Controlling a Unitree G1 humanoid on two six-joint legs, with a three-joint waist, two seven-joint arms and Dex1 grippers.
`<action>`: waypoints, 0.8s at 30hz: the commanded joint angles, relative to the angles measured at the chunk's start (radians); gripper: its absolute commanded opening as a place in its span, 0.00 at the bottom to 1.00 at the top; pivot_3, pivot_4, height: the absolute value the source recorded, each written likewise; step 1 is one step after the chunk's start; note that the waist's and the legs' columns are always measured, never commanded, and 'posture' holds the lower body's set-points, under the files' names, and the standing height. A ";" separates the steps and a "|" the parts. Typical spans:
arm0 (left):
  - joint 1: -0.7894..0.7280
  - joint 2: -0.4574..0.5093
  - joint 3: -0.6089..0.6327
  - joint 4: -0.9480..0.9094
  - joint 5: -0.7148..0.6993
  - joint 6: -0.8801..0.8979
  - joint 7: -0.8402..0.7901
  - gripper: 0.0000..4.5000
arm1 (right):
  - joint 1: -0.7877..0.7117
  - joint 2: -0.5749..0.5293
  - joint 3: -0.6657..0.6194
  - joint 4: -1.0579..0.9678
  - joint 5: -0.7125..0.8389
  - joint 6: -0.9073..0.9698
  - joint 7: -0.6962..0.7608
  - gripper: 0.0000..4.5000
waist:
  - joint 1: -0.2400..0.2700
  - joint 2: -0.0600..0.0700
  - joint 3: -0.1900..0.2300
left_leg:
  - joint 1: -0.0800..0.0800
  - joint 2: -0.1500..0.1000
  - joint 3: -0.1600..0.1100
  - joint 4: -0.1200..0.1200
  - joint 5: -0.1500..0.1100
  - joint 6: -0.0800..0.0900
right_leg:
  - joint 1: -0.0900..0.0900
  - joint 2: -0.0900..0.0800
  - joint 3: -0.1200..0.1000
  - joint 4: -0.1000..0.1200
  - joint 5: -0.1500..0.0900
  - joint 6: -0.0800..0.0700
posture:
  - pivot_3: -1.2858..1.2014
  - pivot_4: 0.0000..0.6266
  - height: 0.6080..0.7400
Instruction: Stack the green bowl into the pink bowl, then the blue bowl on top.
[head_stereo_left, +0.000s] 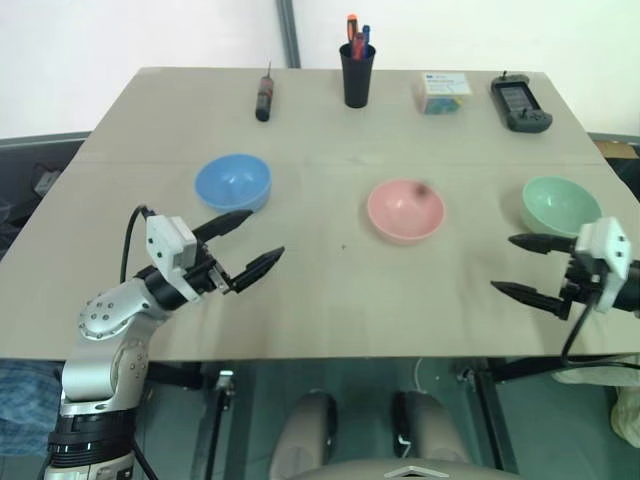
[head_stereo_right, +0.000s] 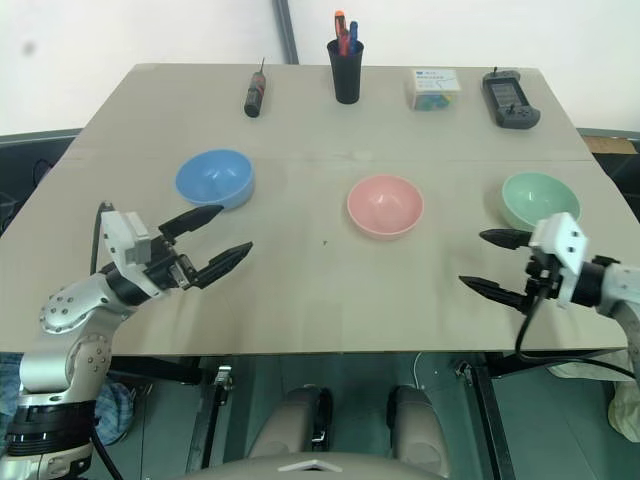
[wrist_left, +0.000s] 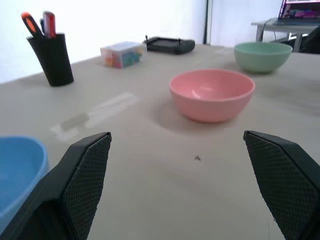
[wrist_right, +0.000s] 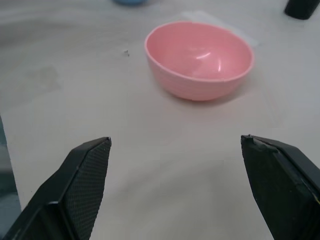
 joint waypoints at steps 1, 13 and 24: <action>-0.014 -0.015 0.033 -0.026 -0.033 -0.018 0.015 1.00 | -0.131 0.009 0.064 -0.042 -0.036 -0.001 -0.045 0.98 | -0.001 0.000 0.000 | 0.000 0.000 0.000 0.000 0.000 0.000 | 0.000 0.000 0.000 0.000 0.000 0.000 | 0.52 0.24 1.00; -0.030 -0.058 0.028 -0.045 -0.077 -0.008 0.027 1.00 | -0.541 0.123 0.499 0.204 -0.448 -0.016 -0.093 0.98 | 0.004 0.000 0.000 | -0.003 -0.001 -0.001 0.000 0.000 0.000 | -0.001 0.000 -0.002 -0.001 0.000 0.000 | 0.52 0.24 1.00; -0.008 -0.059 0.037 -0.064 -0.068 -0.012 0.037 1.00 | -0.639 0.246 0.620 0.303 -0.565 -0.012 -0.070 0.71 | -0.001 0.000 0.000 | -0.003 -0.001 -0.002 0.000 0.000 0.000 | -0.002 0.000 -0.002 -0.001 0.000 0.000 | 0.52 0.24 1.00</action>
